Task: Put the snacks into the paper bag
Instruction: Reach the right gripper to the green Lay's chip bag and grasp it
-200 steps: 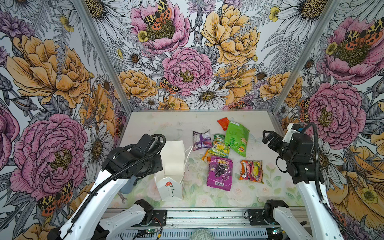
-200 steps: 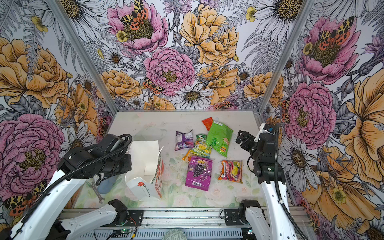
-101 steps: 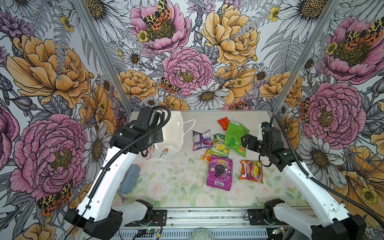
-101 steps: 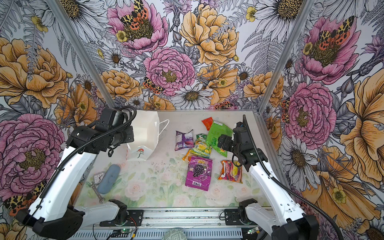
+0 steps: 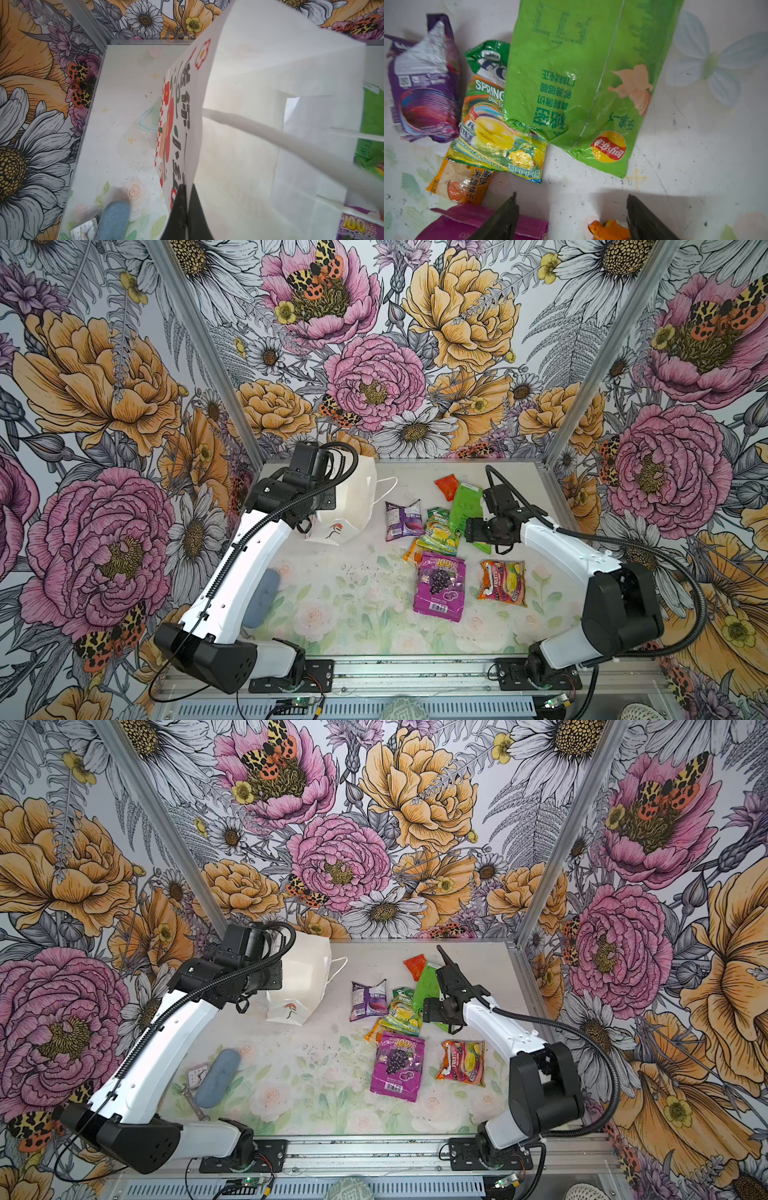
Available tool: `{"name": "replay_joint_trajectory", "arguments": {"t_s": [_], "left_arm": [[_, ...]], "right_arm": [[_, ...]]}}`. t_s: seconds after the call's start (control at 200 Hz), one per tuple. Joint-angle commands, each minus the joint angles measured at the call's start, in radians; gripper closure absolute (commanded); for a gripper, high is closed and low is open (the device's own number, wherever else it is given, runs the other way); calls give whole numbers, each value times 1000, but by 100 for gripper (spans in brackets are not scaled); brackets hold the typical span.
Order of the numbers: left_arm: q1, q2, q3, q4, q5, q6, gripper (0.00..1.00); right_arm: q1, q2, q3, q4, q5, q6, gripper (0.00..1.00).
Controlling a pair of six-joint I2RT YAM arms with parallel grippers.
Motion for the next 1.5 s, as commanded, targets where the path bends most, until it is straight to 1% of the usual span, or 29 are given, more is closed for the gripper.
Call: {"name": "replay_joint_trajectory", "arguments": {"t_s": [0.0,0.02,0.105,0.2,0.215,0.275,0.39,0.465,0.52,0.696,0.796,0.941,1.071,1.136,1.196,1.221,1.316,1.496], "left_arm": [[26,-58,-12,52,49,3,100],[34,-61,-13,53,57,3,100],[55,-69,-13,53,79,14,100],[62,-72,-32,70,94,24,100],[63,-72,-37,75,123,25,100],[73,-72,-53,96,162,25,100],[145,-77,-102,144,272,9,100],[187,-94,-154,188,312,-5,100],[194,-106,-183,210,310,-2,100],[169,-127,-211,225,245,8,100],[171,-131,-221,233,223,7,100],[163,-155,-254,256,192,11,100],[148,-160,-257,266,204,19,100],[140,-161,-259,266,189,23,100],[126,-168,-262,267,167,27,100],[122,-170,-264,268,158,30,100],[109,-173,-269,272,143,35,100],[105,-168,-274,272,116,39,100]], "right_arm": [[46,86,59,-34,104,-61,19],[58,99,64,-39,157,-66,19],[84,144,89,-53,278,-79,17],[94,193,127,-63,326,-94,16],[96,201,135,-66,337,-96,16],[108,241,169,-77,384,-105,16],[140,321,243,-116,461,-125,17],[148,363,275,-147,525,-123,19],[149,384,288,-163,532,-126,19],[155,399,283,-177,533,-125,21],[170,419,286,-183,575,-133,22],[200,484,312,-212,685,-130,27],[206,514,321,-210,698,-116,35],[214,517,321,-207,716,-119,40],[228,513,318,-200,748,-122,47],[235,510,315,-196,761,-126,52],[256,475,297,-176,789,-131,64],[274,349,245,-128,807,-122,88]]}}
